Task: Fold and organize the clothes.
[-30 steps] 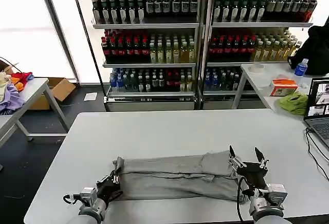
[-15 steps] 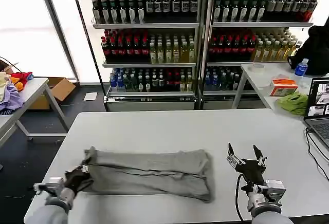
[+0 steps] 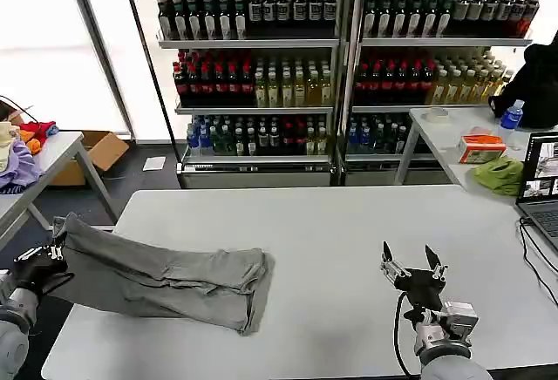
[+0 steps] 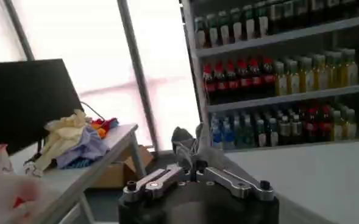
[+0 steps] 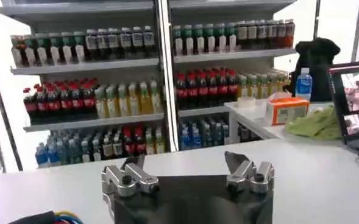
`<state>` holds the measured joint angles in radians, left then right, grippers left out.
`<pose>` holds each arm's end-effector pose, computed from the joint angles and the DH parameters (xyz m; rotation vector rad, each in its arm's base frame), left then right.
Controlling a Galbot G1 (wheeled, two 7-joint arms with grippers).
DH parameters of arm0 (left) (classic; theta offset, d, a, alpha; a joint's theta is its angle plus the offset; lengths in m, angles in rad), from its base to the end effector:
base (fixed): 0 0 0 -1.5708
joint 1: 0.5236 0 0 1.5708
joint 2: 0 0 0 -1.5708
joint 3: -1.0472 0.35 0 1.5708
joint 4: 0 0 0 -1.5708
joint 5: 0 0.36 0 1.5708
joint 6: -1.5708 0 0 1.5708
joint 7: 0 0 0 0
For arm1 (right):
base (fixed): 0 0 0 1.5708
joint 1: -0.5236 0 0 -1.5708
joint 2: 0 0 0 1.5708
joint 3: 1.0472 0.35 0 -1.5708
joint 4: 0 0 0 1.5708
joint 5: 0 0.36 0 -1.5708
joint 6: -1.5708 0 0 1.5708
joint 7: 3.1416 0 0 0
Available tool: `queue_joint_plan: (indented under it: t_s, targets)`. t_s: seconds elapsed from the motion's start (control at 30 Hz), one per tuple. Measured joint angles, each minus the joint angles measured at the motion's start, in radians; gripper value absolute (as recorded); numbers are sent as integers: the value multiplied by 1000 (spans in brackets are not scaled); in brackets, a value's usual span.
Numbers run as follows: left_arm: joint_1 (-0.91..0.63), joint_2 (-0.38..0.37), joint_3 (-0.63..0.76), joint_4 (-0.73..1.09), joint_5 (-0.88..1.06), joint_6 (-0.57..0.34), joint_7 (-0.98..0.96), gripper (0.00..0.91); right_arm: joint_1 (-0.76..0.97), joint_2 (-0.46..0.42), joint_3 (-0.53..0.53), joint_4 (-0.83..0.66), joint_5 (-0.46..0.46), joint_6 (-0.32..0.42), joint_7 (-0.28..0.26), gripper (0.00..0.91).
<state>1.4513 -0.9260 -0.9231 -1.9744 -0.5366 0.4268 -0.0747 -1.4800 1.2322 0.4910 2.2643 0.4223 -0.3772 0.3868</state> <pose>0.2453 0.2283 -0.2021 0.2603 -2.8468 -0.2786 0.2025 -0.0313 -0.2214 -0.1569 -2.9494 -0.0933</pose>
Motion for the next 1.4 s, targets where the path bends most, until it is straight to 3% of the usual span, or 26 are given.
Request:
queue_joint_plan:
  t_s: [0.3, 0.67, 1.4]
  targets:
    - [5, -54, 208, -106, 111, 24, -8, 0, -36, 21, 26, 19, -9, 6, -2, 907]
    - [-61, -73, 434, -100, 130, 67, -36, 0, -89, 56, 44, 46, -44, 15, -3, 907]
    - [-253, -124, 730, -28, 95, 124, -74, 0, -165, 126, 55, 72, -108, 40, -4, 907]
